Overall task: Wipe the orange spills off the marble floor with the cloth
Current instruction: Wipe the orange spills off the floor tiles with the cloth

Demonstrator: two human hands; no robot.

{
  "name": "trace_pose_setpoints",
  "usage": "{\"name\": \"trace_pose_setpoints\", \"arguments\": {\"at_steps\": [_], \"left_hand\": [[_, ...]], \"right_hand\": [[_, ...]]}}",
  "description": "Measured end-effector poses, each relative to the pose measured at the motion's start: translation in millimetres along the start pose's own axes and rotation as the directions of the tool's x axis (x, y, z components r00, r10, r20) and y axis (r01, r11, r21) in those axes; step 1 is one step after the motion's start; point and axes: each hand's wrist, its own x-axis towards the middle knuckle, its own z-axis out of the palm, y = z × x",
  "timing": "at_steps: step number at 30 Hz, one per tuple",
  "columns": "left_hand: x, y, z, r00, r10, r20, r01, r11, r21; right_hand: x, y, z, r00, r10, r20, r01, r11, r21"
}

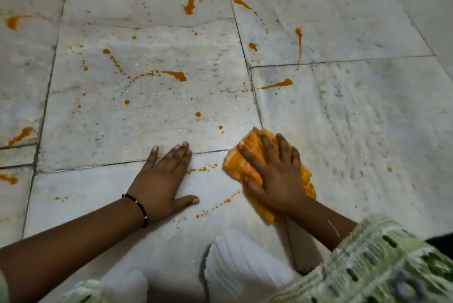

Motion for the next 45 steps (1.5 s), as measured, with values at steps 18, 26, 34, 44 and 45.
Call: {"name": "trace_pose_setpoints", "arguments": {"at_steps": [18, 26, 34, 44, 45], "left_hand": [[-26.6, -15.7, -1.0, 0.992, -0.027, -0.119, 0.006, 0.985, -0.175], [-40.0, -21.2, 4.7, 0.993, -0.058, -0.102, 0.039, 0.984, -0.172], [-45.3, -18.6, 12.8, 0.998, -0.028, -0.059, 0.018, 0.987, -0.160], [-37.9, -14.3, 6.3, 0.996, 0.038, -0.077, -0.047, 0.992, -0.120], [-40.6, -16.0, 8.0, 0.997, 0.030, -0.075, -0.039, 0.991, -0.129]], "right_hand": [[-22.5, 10.0, -0.2, 0.963, -0.268, -0.025, 0.269, 0.959, 0.093], [30.8, -12.7, -7.0, 0.996, -0.083, 0.036, 0.084, 0.996, -0.039], [-32.6, 17.5, -4.5, 0.897, -0.440, 0.027, 0.440, 0.898, 0.009], [-20.4, -36.7, 2.9, 0.917, -0.397, 0.048, 0.399, 0.914, -0.066], [-31.0, -31.6, 3.8, 0.890, -0.452, 0.055, 0.455, 0.888, -0.065]]}}
